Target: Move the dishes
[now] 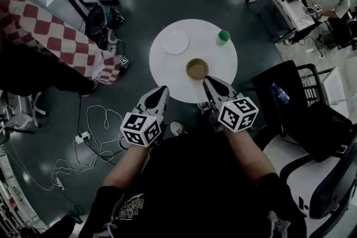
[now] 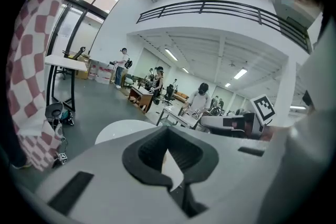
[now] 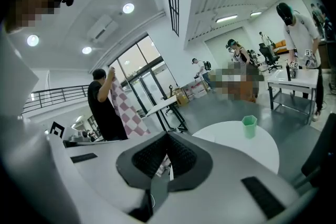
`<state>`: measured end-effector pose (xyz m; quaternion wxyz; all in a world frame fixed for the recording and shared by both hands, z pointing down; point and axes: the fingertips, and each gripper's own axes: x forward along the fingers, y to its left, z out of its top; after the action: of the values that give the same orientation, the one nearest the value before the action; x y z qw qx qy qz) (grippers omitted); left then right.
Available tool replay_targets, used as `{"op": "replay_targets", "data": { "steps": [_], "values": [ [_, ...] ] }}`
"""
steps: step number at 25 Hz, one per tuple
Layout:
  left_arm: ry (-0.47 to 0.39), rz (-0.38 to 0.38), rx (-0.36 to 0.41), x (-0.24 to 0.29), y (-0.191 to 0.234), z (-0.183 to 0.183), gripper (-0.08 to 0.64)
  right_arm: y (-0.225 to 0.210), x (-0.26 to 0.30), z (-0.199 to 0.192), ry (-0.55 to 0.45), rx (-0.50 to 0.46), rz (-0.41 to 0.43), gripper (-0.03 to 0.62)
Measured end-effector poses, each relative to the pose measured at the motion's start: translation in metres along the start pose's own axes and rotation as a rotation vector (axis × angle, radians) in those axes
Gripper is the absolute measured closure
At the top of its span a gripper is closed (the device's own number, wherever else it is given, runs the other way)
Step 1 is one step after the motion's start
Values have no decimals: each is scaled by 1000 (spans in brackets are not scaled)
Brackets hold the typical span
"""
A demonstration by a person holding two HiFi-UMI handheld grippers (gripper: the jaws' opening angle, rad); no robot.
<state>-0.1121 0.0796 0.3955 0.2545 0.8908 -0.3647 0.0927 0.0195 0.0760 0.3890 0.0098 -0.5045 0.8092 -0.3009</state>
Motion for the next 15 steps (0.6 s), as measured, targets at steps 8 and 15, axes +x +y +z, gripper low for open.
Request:
{"op": "replay_targets", "data": {
  "steps": [8,15],
  "values": [
    [13,-33,-22,-13,-28,-10,554,25,-31,-9,24,-37,43,571],
    [-9,11,-23,-12,-51,-14,554,26,-40,-9,63,-109,93,571]
  ]
}}
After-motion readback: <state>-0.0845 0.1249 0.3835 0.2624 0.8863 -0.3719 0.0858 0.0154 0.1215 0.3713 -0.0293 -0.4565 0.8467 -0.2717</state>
